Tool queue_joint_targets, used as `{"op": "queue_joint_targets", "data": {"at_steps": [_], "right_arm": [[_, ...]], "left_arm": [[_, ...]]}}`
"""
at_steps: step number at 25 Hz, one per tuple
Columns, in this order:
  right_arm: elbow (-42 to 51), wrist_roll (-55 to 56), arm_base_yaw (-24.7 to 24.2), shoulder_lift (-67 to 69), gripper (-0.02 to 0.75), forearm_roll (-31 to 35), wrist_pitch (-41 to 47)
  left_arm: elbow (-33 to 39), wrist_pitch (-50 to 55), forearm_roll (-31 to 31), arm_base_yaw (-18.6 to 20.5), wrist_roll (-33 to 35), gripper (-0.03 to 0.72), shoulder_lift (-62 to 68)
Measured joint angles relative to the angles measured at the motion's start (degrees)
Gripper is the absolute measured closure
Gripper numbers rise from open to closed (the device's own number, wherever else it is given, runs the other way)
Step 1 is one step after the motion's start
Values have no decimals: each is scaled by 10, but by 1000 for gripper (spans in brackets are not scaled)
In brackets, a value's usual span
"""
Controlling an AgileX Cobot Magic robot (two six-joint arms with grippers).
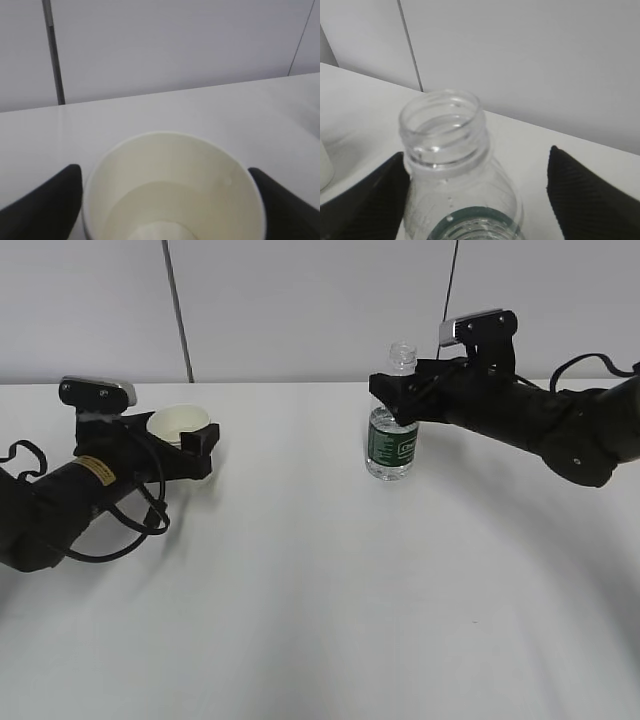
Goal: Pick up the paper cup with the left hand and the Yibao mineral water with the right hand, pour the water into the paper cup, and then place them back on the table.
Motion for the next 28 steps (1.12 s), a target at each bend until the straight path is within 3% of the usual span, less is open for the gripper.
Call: {"op": "queue_joint_targets", "data": {"at_steps": [28], "right_arm": [[0,36,0,-31,108,-10,3]], "left_arm": [[0,13,3,0,1,105,-15]]}}
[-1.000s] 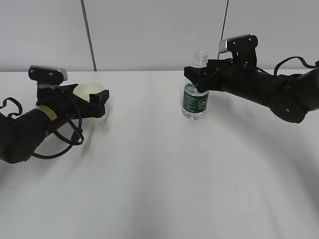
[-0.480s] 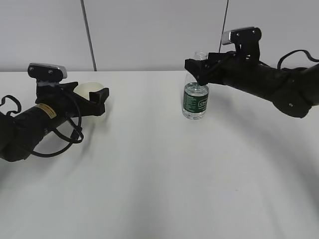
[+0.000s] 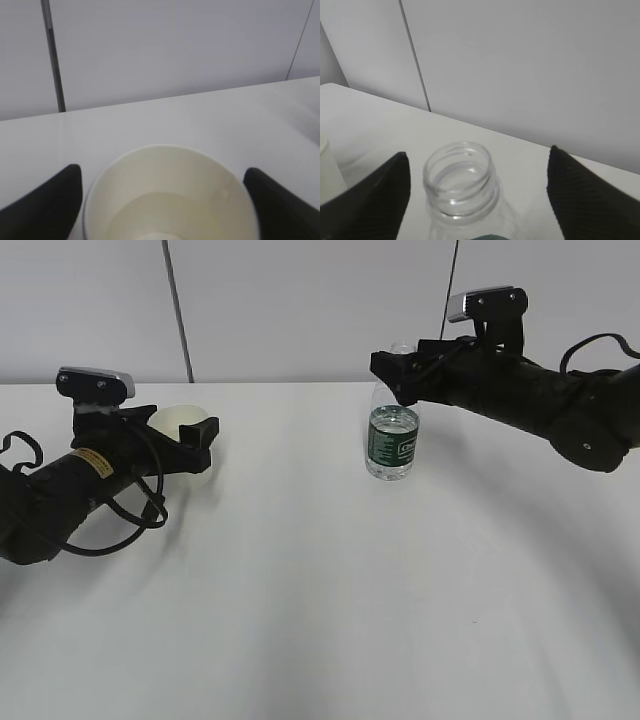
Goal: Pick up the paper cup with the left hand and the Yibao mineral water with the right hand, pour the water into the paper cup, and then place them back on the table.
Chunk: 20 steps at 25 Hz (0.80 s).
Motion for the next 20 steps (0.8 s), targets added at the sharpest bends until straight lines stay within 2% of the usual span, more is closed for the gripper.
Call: {"op": "queue_joint_targets", "data": {"at_steps": [20], "right_arm": [[0,5,0,-48,109,-7,36]], "left_arm": [[0,11,5,0,0,105,-35]]}}
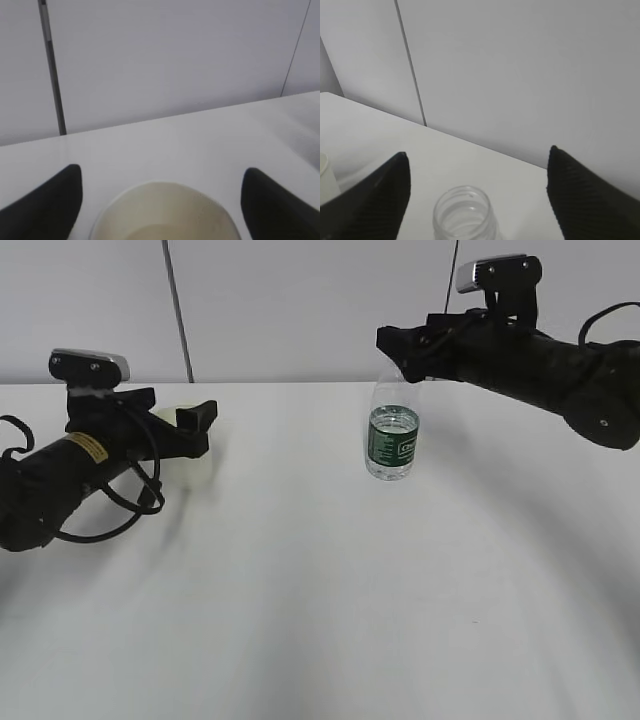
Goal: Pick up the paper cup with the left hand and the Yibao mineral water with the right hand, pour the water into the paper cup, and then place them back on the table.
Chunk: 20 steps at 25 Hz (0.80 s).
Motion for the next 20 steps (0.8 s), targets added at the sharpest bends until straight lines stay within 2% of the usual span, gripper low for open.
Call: {"op": "queue_joint_targets", "data": {"at_steps": [7,13,20], "right_arm": [[-13,10,1,-6,111,-4,21],[-52,23,1,-12,111,-14,96],[-60,63,1,-37,125,-42,112]], "left_arm": [[0,34,-2,0,0,105,-28],[0,49,-21,0,0,105,-57],[-9,92,-31,0,0,105,-82]]}}
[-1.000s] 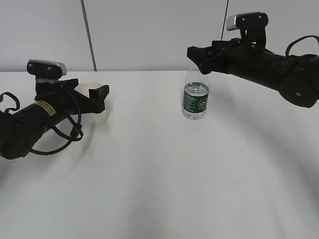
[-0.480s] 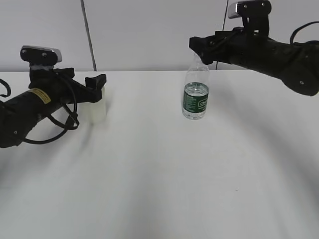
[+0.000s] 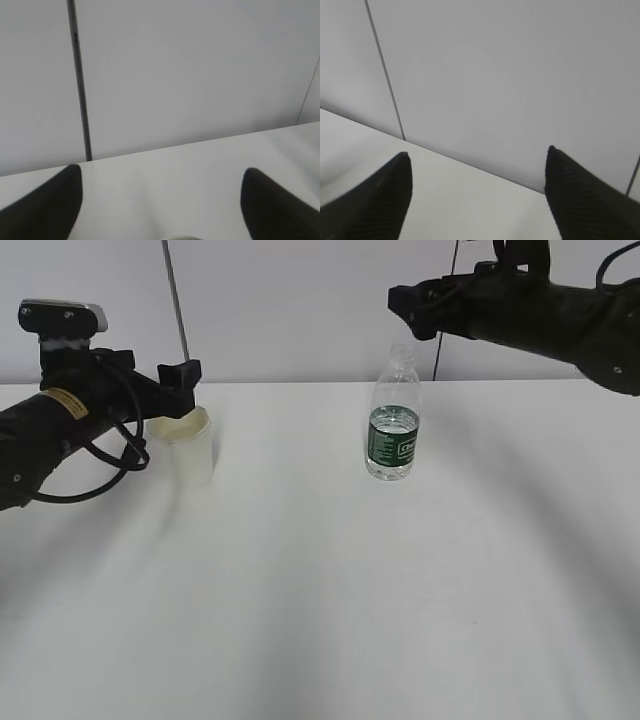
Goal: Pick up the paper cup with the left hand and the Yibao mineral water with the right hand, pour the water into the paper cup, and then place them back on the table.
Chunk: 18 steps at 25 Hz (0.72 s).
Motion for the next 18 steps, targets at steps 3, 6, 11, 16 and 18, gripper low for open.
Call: {"op": "queue_joint_targets", "data": {"at_steps": [3,6,11,16,18], "right_arm": [[-6,4,0,-10,139,-4,21],[-24,7,1,-14,143,-4,77],[-53,9,1,-14,144,-4,139],[-101,10,1,-14,144,-4,196],[-121,11,1,-14,144,-4,207]], "left_arm": [[-21,50,-4,0,0,105,-9],[-39,93,-5,0,0,105,-22],[-53,108,-7,0,0,115,-44],[-103,179,-16,0,0,131,-58],[-127,223,-19,0,0,134,-63]]}}
